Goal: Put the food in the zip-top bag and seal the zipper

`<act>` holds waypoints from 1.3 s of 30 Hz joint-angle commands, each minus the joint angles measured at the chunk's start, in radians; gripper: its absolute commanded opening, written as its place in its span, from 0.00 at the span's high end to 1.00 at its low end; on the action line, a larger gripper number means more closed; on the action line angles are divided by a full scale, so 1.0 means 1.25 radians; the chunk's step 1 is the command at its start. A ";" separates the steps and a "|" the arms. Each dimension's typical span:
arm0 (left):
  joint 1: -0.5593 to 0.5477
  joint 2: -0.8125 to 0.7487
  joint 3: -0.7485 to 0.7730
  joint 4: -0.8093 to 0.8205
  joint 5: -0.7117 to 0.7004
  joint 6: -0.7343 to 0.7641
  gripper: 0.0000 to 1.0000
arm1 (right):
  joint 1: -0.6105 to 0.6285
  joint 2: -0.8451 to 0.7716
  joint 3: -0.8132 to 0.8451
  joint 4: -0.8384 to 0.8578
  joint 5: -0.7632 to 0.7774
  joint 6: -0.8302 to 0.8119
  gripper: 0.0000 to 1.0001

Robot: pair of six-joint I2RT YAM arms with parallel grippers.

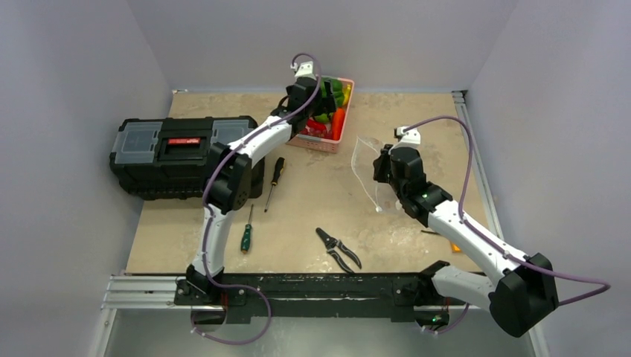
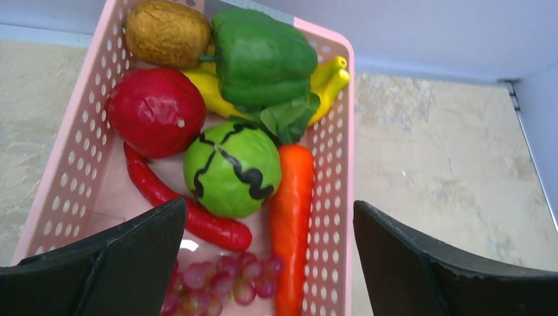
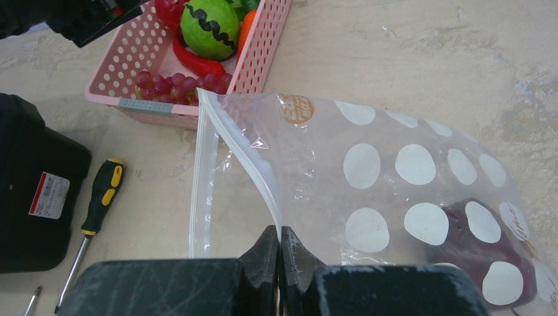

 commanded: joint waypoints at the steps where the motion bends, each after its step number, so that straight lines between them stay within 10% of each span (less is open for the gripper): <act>1: -0.001 0.052 0.057 0.141 -0.135 -0.079 0.03 | 0.000 0.006 -0.012 0.049 -0.006 -0.015 1.00; 20: 0.000 0.229 0.189 0.006 -0.187 -0.407 0.14 | 0.002 0.003 -0.026 0.058 -0.016 -0.020 1.00; 30: 0.005 0.243 0.230 -0.163 -0.159 -0.506 0.52 | 0.002 0.002 -0.029 0.060 -0.020 -0.020 1.00; 39: -0.018 0.112 0.014 -0.154 -0.120 -0.579 0.61 | 0.009 -0.014 -0.038 0.060 -0.025 -0.018 1.00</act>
